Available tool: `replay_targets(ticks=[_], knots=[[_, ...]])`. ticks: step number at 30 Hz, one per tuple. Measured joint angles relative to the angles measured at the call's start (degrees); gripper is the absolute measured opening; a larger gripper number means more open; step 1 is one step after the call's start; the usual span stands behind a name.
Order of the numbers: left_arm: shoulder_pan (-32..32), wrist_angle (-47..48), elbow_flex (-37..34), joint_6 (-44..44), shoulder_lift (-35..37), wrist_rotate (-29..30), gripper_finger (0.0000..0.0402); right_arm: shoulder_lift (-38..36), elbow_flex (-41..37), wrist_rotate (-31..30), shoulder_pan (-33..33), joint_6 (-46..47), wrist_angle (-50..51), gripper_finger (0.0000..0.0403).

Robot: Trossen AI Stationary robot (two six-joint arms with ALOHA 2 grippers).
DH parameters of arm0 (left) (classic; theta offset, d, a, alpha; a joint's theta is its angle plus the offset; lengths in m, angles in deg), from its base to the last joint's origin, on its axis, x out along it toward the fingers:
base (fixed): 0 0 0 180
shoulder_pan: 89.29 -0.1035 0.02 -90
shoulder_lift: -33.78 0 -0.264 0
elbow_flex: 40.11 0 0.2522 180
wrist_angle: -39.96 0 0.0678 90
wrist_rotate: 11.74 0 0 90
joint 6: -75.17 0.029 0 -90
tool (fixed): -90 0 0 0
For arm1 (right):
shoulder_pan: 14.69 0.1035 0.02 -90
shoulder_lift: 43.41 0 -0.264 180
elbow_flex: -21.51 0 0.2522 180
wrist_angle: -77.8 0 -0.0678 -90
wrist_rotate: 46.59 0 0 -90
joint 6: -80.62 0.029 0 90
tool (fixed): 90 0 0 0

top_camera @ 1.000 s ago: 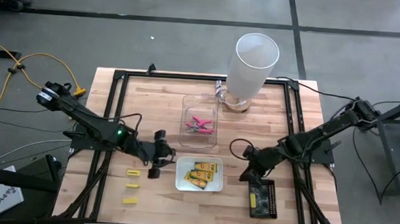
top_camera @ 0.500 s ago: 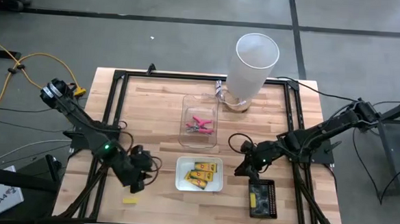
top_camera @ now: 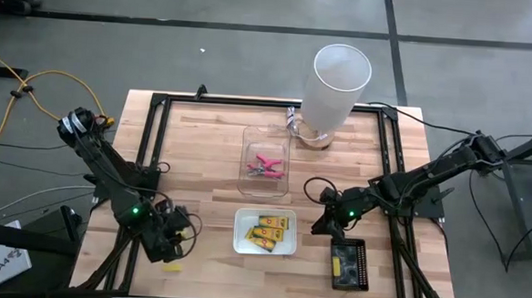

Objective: Pick & Place School Supplies
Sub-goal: Put the yellow eraser into the black bin

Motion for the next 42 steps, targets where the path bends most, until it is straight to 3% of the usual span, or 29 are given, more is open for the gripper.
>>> replay_targets(ticks=[12,24,32,42], knots=[[0.0,0.3,0.0,-4.6,-0.4,-0.9,0.0122,0.0,0.0,0.0,0.0,-2.5,-0.3,0.0087],[1.5,4.2,0.0,-7.3,-5.4,-4.8,0.0212,0.0,0.0,-0.4,1.8,-3.5,-0.3,0.0087],[1.7,10.1,0.0,-7.5,-5.4,-5.9,0.0228,0.0,0.0,-0.4,1.7,-3.5,-0.3,0.0087],[1.7,10.9,0.0,5.3,-5.4,-6.0,0.0228,0.0,0.0,-0.5,1.7,-3.5,-0.3,0.0087]])
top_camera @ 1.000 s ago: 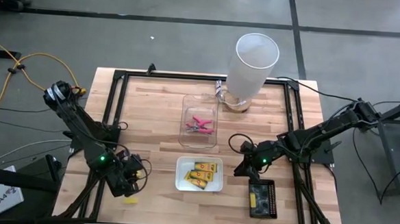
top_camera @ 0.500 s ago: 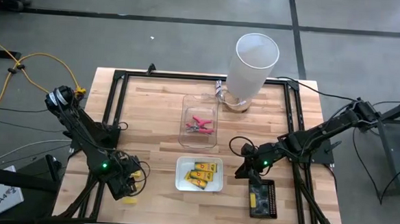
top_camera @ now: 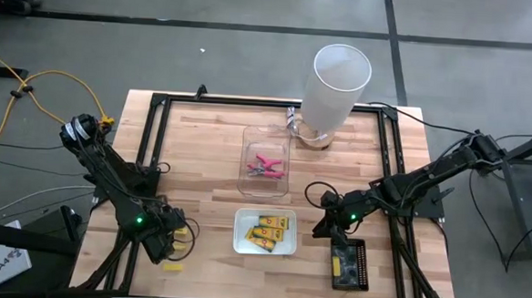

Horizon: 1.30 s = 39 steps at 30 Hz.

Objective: Pick & Place School Supplies
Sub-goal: Put the yellow eraser into the black bin

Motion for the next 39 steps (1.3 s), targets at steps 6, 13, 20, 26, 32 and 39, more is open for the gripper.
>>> replay_targets(ticks=[6,13,20,26,32,39], knots=[[0.0,0.0,0.0,4.0,0.0,1.4,0.0228,0.0,0.0,0.0,0.0,0.0,0.0,0.0087],[0.0,-4.4,-2.1,4.1,0.0,1.3,0.0228,0.0,0.0,0.0,0.0,0.0,0.0,0.0087],[0.0,-7.0,-4.7,4.9,0.0,0.9,0.0228,0.0,0.0,0.0,0.0,0.2,0.0,0.0087],[0.0,-12.3,-7.5,6.3,0.0,0.8,0.0228,0.0,0.0,0.0,0.0,0.2,-0.1,0.0087],[0.0,-14.1,-9.6,6.4,0.0,0.3,0.0225,0.0,0.0,0.0,0.0,1.3,-0.5,0.0087],[0.0,-14.7,-10.2,8.1,0.0,0.3,0.0212,0.0,0.0,0.0,0.0,1.5,-0.8,0.0087]])
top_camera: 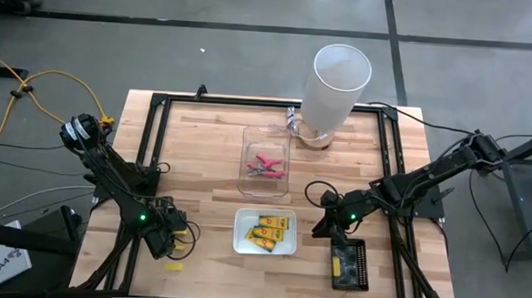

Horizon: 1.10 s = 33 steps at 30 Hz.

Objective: Pick & Place School Supplies
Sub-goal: Put the yellow eraser into the black bin

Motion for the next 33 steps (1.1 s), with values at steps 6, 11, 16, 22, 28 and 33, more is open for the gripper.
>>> replay_targets(ticks=[6,11,16,22,28,33], knots=[[0.0,-0.7,0.0,0.0,0.0,0.0,0.0191,0.0,0.0,0.0,0.0,0.0,-0.1,0.0087],[0.0,-1.5,0.0,0.0,0.0,0.0,0.0162,0.0,0.0,0.0,0.0,0.0,-0.1,0.0087],[0.0,-2.4,0.0,0.0,0.0,0.0,0.0132,0.0,0.0,0.0,0.2,0.0,-0.1,0.0087],[-0.3,-2.4,0.0,0.0,0.0,-0.9,0.0101,0.0,0.0,-0.7,1.1,0.0,-0.1,0.0087],[-0.9,-2.4,0.0,0.0,0.0,-1.5,0.0091,0.0,0.0,-1.7,1.9,0.0,-0.1,0.0087],[-0.9,-2.4,0.0,0.0,0.0,-1.6,0.0091,0.0,0.0,-1.7,1.9,0.0,-0.1,0.0087]])
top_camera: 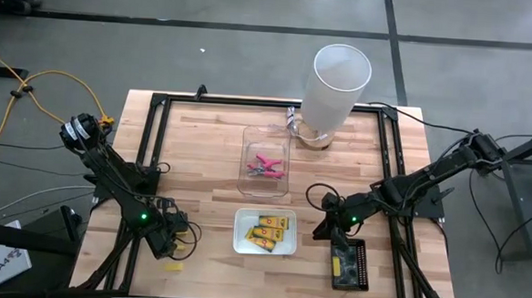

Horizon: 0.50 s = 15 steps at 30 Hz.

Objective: Pick & Place School Supplies
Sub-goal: Put the yellow eraser into the black bin

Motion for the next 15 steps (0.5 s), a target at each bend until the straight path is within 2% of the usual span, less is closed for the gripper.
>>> replay_targets(ticks=[7,15], knots=[[-0.4,-0.1,0.0,4.7,0.1,1.4,0.009,0.0,0.0,-0.1,0.0,0.0,0.0,0.0087],[-7.0,0.1,0.0,10.3,3.2,2.6,0.009,0.0,0.0,-1.0,0.0,0.0,-1.9,0.0087]])
